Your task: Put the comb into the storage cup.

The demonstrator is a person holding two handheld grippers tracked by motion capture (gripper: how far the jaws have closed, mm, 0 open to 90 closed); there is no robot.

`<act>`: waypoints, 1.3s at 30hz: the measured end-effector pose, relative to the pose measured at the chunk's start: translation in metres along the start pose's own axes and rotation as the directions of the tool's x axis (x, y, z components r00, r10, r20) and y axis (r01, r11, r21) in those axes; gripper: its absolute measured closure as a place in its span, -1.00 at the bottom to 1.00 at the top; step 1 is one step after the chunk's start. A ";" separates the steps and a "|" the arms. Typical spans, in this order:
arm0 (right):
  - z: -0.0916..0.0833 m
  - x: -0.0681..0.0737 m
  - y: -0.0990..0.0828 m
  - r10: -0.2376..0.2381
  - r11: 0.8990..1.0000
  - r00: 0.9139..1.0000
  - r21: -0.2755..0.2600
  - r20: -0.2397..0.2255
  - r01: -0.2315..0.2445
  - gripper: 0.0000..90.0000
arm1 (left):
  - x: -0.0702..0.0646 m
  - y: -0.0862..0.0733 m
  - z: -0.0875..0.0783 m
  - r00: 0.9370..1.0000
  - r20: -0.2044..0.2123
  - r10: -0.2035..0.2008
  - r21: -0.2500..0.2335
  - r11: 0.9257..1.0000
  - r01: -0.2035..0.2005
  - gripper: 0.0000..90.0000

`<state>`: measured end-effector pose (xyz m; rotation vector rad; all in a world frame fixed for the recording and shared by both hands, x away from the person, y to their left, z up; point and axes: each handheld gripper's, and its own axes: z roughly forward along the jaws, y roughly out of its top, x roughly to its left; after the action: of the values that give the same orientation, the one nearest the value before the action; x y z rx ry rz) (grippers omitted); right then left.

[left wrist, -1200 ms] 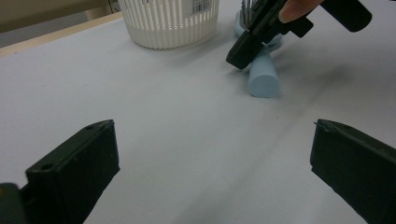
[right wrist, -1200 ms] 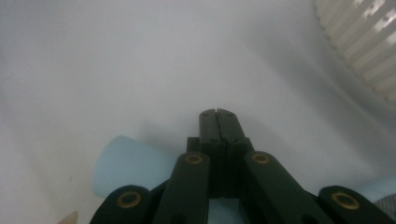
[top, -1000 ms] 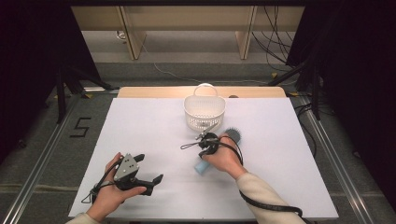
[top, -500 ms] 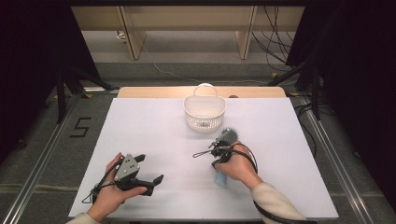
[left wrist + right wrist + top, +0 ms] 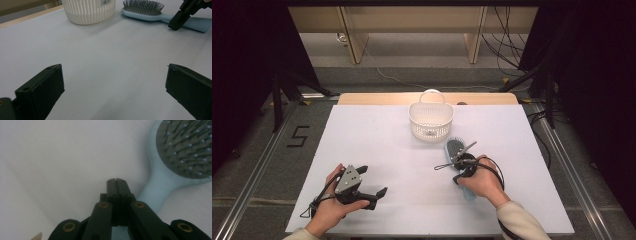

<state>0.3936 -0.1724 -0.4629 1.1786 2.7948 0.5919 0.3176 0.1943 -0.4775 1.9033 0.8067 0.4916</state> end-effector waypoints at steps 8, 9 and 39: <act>-0.006 -0.009 -0.011 0.030 1.000 1.000 0.007 0.002 -0.030 1.00 | 0.000 0.000 0.000 1.000 0.004 0.003 -0.001 1.000 -0.003 -0.97; -0.007 -0.010 -0.012 0.035 0.999 0.999 0.005 0.002 -0.035 1.00 | 0.000 0.000 0.000 1.000 0.003 0.000 -0.002 1.000 0.000 -0.97; -0.020 -0.038 -0.033 0.108 0.994 0.991 0.011 0.080 -0.109 1.00 | 0.000 0.000 -0.001 1.000 0.011 0.001 0.003 1.000 -0.001 -0.97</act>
<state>0.3947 -0.2263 -0.4600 1.3330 2.6881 0.5200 0.3171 0.1945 -0.4767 1.9075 0.8000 0.4806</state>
